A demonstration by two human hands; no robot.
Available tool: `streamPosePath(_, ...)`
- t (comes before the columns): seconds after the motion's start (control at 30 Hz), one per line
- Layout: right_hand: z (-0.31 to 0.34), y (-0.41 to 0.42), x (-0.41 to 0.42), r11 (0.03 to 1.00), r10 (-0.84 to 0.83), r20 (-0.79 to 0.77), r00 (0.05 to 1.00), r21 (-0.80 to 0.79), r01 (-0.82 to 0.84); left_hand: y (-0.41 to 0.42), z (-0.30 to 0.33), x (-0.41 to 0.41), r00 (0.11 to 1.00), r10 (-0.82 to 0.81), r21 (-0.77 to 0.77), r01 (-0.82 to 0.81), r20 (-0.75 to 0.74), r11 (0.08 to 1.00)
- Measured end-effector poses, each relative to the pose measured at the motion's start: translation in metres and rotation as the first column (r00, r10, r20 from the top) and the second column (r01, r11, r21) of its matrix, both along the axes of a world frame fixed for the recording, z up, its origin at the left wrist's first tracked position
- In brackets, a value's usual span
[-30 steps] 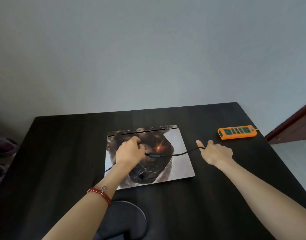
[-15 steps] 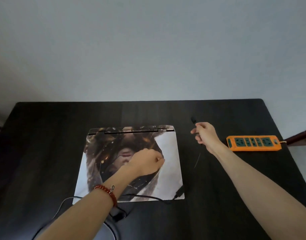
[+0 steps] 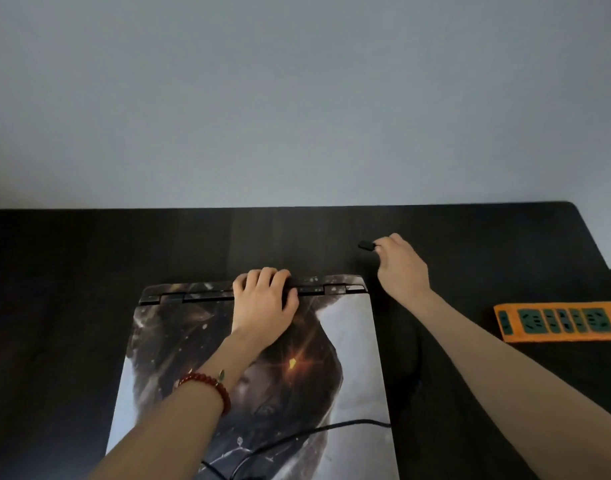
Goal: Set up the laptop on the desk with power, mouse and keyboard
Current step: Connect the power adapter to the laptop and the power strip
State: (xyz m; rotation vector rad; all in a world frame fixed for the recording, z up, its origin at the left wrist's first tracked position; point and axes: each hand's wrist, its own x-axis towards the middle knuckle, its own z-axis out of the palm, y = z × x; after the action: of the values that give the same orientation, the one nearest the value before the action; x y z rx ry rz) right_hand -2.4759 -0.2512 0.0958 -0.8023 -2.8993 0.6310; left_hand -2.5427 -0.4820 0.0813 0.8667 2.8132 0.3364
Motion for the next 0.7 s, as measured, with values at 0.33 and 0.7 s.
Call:
streamPosePath(0.33, -0.020, -0.055, -0.045, 0.937, 0.251, 0.029, 0.967, -0.257, -0.236, 0.005, -0.008, 0.001, 0.991, 0.086, 0.104, -0.075, -0.103, 0.992)
streamPosePath(0.7, 0.027, 0.039, -0.049, 0.943, 0.296, 0.444, 0.845, -0.278, -0.184, 0.003, -0.009, -0.001, 0.991, 0.098, 0.124, -0.086, -0.092, 0.989)
